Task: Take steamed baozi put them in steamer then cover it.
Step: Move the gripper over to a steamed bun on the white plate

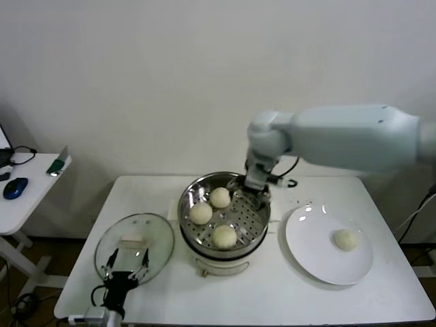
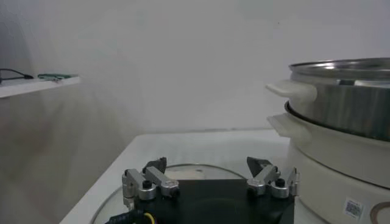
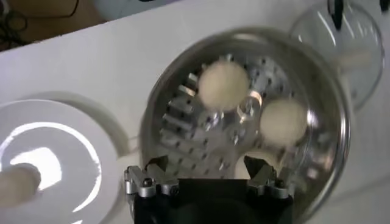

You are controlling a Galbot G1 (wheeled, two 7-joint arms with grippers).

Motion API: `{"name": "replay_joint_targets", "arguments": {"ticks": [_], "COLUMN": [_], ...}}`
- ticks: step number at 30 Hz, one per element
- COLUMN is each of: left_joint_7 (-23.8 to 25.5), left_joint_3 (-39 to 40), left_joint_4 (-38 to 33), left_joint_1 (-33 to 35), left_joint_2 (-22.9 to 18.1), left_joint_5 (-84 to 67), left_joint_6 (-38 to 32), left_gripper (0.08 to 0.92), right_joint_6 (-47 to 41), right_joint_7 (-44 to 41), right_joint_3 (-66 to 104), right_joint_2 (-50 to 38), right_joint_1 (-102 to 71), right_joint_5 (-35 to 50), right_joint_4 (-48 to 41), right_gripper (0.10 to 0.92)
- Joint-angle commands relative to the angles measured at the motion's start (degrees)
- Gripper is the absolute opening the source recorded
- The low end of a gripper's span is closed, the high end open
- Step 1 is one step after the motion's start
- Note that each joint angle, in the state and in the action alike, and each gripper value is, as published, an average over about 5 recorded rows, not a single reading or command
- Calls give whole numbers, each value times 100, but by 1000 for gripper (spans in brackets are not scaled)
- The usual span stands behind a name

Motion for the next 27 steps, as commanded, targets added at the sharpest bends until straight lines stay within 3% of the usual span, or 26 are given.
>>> {"name": "replay_joint_targets", "arguments": {"ticks": [1,7,12,19,27], "left_joint_7": [2,8,22,32,37], "left_joint_3": [7,-16,-24,-68,-91], "left_joint_4": [31,108,127,124,114], "left_joint_1": [-32,-122,-140,-100,-48], "left_joint_2": [10,18,17,5,-49], "left_joint_5": [-23,-66,-58,-25,34], "left_joint_6": [0,6,27,40,40], "left_gripper": [823,823,823,823,823], "right_joint_6": [-529,-1340,-1750,-1900,-1990], "right_joint_7": [-189,38,220,386,481], "right_joint_3": [-1435,-1975,-1206,533,1378], "right_joint_2": [-1575,-2896,-3508,-3598,-3319], "right_joint_1": [1329,902,-371,-2237,-3271], "right_joint_5": [1511,1184,556,-396,-838], "right_joint_4": [-357,-147,-241,-960,-1383], "right_gripper": [823,823,823,823,823]}}
